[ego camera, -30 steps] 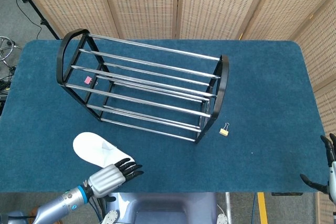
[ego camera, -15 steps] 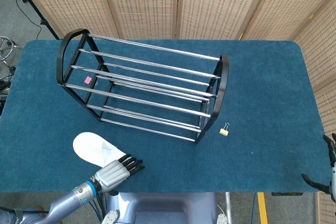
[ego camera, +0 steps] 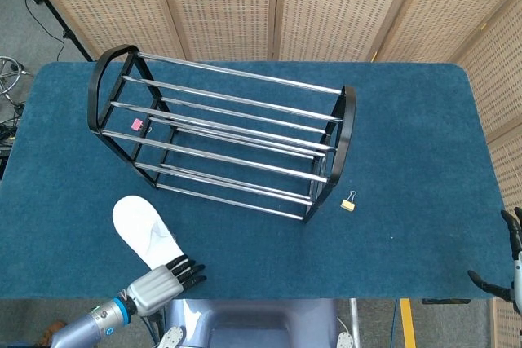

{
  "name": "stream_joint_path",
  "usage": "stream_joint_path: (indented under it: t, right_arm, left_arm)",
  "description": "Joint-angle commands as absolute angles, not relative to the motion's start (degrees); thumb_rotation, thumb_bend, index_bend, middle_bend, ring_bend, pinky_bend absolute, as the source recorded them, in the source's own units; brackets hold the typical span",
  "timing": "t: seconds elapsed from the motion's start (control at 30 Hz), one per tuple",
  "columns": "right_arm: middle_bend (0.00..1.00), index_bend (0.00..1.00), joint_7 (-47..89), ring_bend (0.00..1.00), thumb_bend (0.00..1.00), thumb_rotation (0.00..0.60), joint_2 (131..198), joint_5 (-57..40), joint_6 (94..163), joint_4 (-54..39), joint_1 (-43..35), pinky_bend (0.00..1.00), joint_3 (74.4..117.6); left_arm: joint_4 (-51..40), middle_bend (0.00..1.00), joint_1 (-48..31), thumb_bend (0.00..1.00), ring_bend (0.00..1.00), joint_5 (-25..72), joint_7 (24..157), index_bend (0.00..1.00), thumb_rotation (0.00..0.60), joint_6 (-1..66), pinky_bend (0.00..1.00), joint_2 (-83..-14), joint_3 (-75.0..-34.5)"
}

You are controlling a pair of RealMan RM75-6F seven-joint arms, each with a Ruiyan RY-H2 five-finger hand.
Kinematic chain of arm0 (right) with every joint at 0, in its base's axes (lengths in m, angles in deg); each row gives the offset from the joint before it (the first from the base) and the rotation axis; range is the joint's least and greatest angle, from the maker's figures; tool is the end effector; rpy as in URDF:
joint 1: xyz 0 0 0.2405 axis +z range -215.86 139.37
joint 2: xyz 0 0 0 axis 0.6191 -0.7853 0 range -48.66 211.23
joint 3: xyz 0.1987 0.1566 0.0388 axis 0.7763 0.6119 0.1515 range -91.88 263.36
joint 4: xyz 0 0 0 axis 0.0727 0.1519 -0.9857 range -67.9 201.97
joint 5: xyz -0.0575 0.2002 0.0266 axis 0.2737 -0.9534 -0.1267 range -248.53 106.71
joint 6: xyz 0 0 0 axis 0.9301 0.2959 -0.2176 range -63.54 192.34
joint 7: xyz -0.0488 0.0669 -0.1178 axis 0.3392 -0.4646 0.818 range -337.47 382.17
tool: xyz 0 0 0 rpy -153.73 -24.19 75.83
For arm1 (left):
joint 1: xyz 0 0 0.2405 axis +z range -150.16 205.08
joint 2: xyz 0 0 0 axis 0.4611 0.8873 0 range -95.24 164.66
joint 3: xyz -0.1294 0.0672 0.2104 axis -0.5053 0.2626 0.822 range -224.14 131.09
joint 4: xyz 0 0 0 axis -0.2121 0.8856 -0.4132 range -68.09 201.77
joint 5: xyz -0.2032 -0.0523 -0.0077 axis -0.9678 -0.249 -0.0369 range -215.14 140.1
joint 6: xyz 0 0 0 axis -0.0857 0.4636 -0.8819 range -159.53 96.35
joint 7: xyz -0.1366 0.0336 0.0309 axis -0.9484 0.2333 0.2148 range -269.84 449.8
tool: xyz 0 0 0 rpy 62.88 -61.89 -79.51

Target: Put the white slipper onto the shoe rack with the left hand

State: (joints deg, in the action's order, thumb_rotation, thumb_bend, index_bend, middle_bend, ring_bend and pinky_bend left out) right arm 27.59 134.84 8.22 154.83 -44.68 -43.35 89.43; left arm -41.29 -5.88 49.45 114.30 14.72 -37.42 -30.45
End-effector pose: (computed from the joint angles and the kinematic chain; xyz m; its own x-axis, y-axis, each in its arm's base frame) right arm -0.2922 -0.1288 0.2050 0.3438 0.0214 0.9388 -0.9105 0.2521 0.3277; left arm -0.2015 0.1540 -0.0069 0.7163 0.5234 0.4615 0.6668 -0.7084 -0.2316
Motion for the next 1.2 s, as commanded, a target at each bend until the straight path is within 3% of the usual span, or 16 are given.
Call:
stream_joint_path:
  t: [0.03,0.4,0.73,1.0,1.2]
  right_arm:
    - [0.00,0.00,27.7,0.00,0.00,0.600,134.9,8.1,154.8,-44.7,-43.3,0.00,89.4]
    - [0.00,0.00,28.0,0.00,0.00,0.600,135.0,8.2,154.7,-44.8,-43.3,0.00,89.4]
    - [0.00,0.00,28.1,0.00,0.00,0.600,135.1,8.2,154.8,-44.8,-43.3,0.00,89.4]
    - [0.00,0.00,28.0,0.00,0.00,0.600,135.1,8.2,154.8,-44.9,-43.3,0.00,89.3]
    - [0.00,0.00,28.2,0.00,0.00,0.600,135.1,8.3,154.7,-45.0,-43.3,0.00,89.2]
  left_arm:
    - [-40.9,0.00,-5.2,0.15,0.00,51.8,111.9,0.00,0.600,15.5,0.00,-36.0,-29.0]
    - [-36.3,0.00,-3.4,0.14,0.00,60.7,101.7,0.00,0.600,19.2,0.00,-31.9,-23.5]
    - [-32.5,0.00,-1.4,0.15,0.00,63.7,97.9,0.00,0.600,22.9,0.00,-29.6,-21.7]
    - [-27.5,0.00,2.1,0.15,0.00,67.9,88.3,0.00,0.600,33.3,0.00,-26.0,-20.8]
    - [-19.9,0.00,7.4,0.15,0.00,66.9,81.2,0.00,0.600,46.0,0.00,-28.1,-25.5]
